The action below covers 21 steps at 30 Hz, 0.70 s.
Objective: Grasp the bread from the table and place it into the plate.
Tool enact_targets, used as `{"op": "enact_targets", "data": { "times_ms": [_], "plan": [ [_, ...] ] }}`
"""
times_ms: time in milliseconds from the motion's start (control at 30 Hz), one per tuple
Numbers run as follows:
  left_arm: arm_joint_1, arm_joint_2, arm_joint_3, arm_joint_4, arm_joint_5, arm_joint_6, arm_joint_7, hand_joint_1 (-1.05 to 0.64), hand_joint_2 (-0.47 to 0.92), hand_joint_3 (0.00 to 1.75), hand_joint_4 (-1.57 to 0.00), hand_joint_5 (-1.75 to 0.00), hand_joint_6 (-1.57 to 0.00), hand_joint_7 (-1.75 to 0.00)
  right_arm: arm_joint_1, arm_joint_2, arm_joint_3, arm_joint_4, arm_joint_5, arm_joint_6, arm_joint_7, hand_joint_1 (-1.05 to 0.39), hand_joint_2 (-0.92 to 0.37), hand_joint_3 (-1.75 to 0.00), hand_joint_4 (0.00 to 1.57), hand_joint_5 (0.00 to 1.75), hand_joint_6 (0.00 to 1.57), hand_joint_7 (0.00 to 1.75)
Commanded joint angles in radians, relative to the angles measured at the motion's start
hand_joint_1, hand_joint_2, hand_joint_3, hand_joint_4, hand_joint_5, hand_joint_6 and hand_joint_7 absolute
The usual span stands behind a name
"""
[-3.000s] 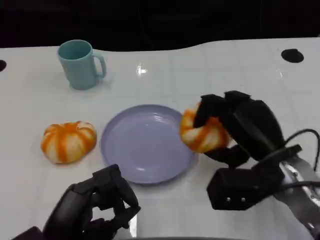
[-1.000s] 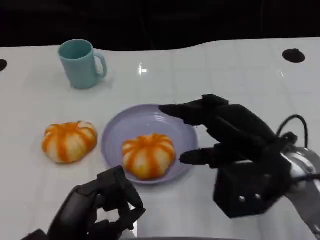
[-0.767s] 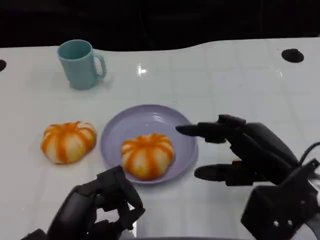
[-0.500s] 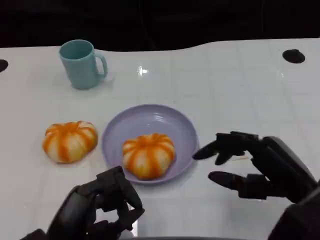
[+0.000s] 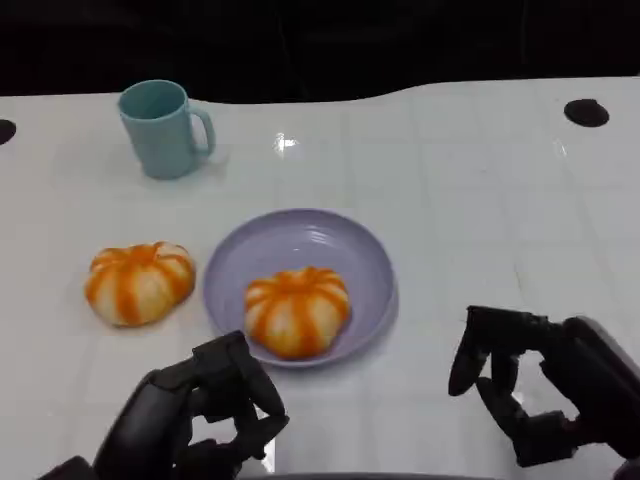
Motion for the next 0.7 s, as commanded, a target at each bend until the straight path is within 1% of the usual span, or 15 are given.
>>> {"op": "enact_targets", "data": {
  "times_ms": [33,167,267,467,700],
  "plan": [
    [-0.003,0.018,0.009,0.009,-0.011,0.000,-0.005,-0.52,0.92,0.34,-0.68,-1.75,-0.58,-1.56,0.035,-0.005,-0.015,-0.005,-0.015,0.000,-0.021,0.01,-0.25,-1.53,0.84,1.75,0.66,1.63],
    [-0.007,0.024,0.014,0.013,-0.016,-0.001,-0.008,-0.52,0.92,0.33,-0.68,-1.75,-0.59,-1.56,0.035,0.012,-0.010,0.023,-0.050,-0.011,-0.061,0.01,-0.24,-1.54,0.84,1.75,0.66,1.63],
    [-0.011,0.027,0.016,0.022,-0.022,-0.006,-0.012,-0.51,0.92,0.33,-0.69,-1.75,-0.59,-1.56,0.028,0.012,-0.006,0.054,-0.069,-0.027,-0.083,0.02,-0.21,-1.59,0.84,1.75,0.64,1.66],
    [-0.018,0.024,0.019,0.045,-0.020,-0.014,-0.008,-0.53,0.92,0.31,-0.68,-1.75,-0.60,-1.55,0.011,0.007,-0.007,0.107,-0.121,-0.060,-0.135,0.02,-0.19,-1.61,0.85,1.75,0.66,1.67],
    [-0.028,0.022,0.016,0.081,-0.018,-0.044,-0.012,-0.51,0.92,0.30,-0.69,-1.75,-0.61,-1.54,-0.014,-0.014,-0.007,0.173,-0.173,-0.117,-0.189,0.07,-0.11,-1.62,0.88,1.75,0.71,1.66]
  ]
}}
